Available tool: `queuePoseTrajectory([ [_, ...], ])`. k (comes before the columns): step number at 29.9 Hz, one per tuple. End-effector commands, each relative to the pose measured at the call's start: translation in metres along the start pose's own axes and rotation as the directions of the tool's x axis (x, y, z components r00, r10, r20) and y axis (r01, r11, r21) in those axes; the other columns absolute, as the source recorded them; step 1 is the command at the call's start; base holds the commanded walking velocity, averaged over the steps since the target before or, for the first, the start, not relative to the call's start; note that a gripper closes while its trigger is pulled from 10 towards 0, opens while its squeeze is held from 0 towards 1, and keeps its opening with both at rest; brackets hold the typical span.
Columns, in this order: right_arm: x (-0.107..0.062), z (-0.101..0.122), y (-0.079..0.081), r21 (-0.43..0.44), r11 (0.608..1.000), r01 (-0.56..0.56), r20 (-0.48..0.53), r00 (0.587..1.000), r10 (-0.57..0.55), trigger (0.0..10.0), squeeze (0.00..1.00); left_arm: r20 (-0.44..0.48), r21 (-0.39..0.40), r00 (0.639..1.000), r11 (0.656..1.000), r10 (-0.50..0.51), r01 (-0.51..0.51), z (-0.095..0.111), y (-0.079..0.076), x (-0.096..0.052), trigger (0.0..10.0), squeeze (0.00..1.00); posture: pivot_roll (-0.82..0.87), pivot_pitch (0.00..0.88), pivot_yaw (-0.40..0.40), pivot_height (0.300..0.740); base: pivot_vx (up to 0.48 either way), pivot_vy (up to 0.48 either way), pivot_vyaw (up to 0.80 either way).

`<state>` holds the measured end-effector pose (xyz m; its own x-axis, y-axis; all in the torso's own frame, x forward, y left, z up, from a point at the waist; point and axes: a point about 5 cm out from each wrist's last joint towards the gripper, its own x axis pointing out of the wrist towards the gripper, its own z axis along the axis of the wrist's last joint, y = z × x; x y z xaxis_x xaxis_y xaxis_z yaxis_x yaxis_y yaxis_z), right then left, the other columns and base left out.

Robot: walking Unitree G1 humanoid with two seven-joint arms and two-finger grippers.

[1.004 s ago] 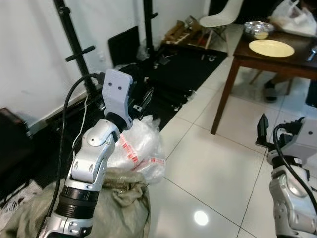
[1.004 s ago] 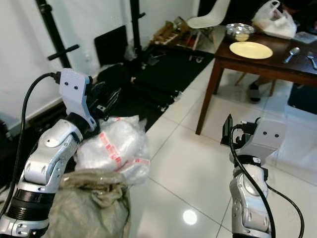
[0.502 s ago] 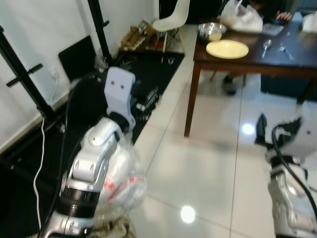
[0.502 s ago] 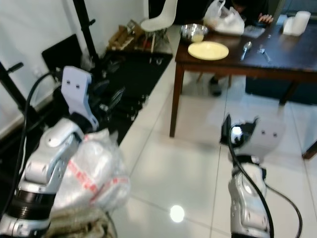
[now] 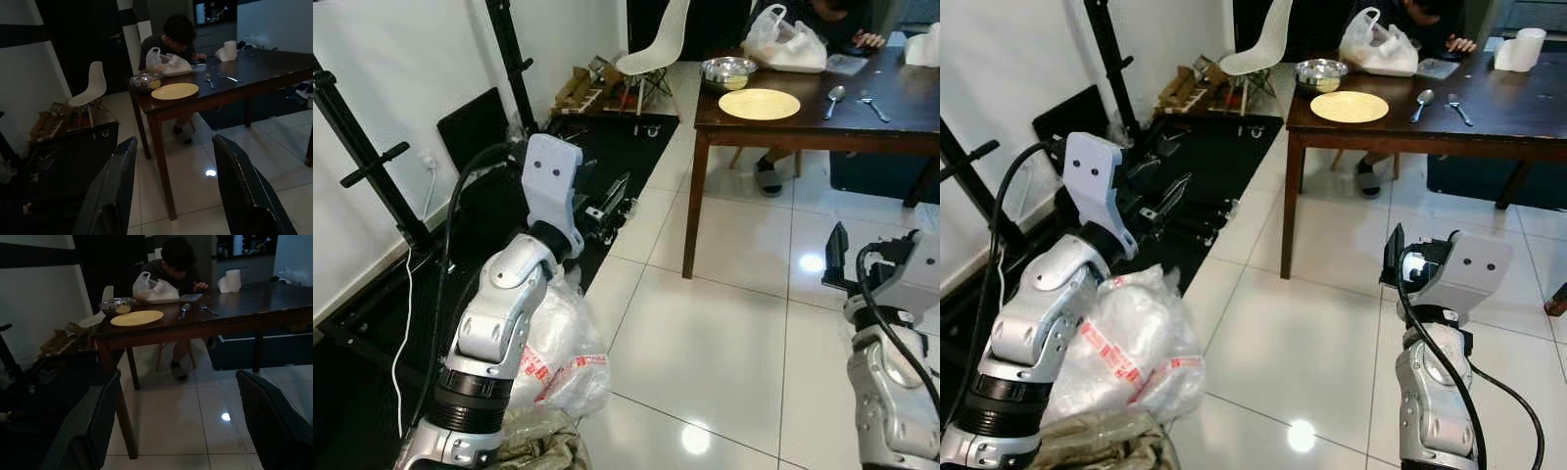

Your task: Setting the table

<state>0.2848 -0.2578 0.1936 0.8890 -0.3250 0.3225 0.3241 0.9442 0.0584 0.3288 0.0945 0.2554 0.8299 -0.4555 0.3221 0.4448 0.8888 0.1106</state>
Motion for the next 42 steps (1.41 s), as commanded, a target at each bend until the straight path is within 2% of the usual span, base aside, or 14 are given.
queuePoseTrajectory([
  [1,-0.001,-0.003,-0.001,-0.008,1.0,0.004,-0.013,1.0,-0.004,10.0,0.0,-0.015,0.01,1.0,1.0,0.009,-0.009,-0.003,0.002,-0.002,10.0,0.0,-0.13,0.0,0.176,0.74,0.0,-0.247,0.0],
  [12,-0.001,-0.003,-0.001,-0.009,1.0,0.004,-0.014,1.0,-0.004,10.0,0.0,-0.028,0.015,0.999,1.0,0.02,-0.02,-0.005,0.004,-0.001,10.0,0.0,-0.13,0.0,0.177,0.74,0.0,-0.412,0.0],
  [26,-0.003,-0.005,-0.001,-0.01,1.0,-0.005,-0.024,1.0,0.005,10.0,0.0,-0.074,0.001,0.995,0.998,0.066,-0.066,-0.012,0.01,-0.002,10.0,0.0,-0.13,0.0,0.17,0.74,0.0,0.0,0.0],
  [30,-0.004,-0.007,0.003,-0.005,1.0,-0.029,-0.041,0.999,0.029,10.0,0.0,-0.114,-0.013,0.989,0.995,0.097,-0.099,-0.019,0.017,-0.005,10.0,0.0,-0.12,0.0,0.157,0.74,0.0,0.0,0.0],
  [31,-0.003,-0.009,0.009,0.001,0.998,-0.059,-0.05,0.997,0.059,10.0,0.0,-0.134,0.001,0.981,0.989,0.144,-0.145,-0.024,0.026,-0.01,10.0,0.0,-0.11,0.0,0.135,0.74,0.0,0.0,0.0],
  [34,-0.003,-0.01,0.013,0.008,0.996,-0.085,-0.06,0.995,0.086,10.0,0.0,-0.146,0.022,0.972,0.982,0.186,-0.185,-0.028,0.035,-0.015,10.0,0.0,-0.1,0.0,0.123,0.74,0.0,0.0,0.0],
  [37,0.002,-0.011,0.026,0.014,0.99,-0.143,-0.065,0.987,0.144,10.0,0.0,-0.165,0.058,0.952,0.966,0.258,-0.252,-0.034,0.047,-0.025,10.0,0.0,-0.09,0.0,0.102,0.74,0.0,0.0,0.0],
  [42,0.006,-0.01,0.029,0.016,0.988,-0.153,-0.062,0.986,0.154,10.0,0.0,-0.172,0.075,0.947,0.962,0.273,-0.263,-0.036,0.049,-0.029,10.0,0.0,-0.08,0.0,0.095,0.74,0.0,0.0,0.0],
])
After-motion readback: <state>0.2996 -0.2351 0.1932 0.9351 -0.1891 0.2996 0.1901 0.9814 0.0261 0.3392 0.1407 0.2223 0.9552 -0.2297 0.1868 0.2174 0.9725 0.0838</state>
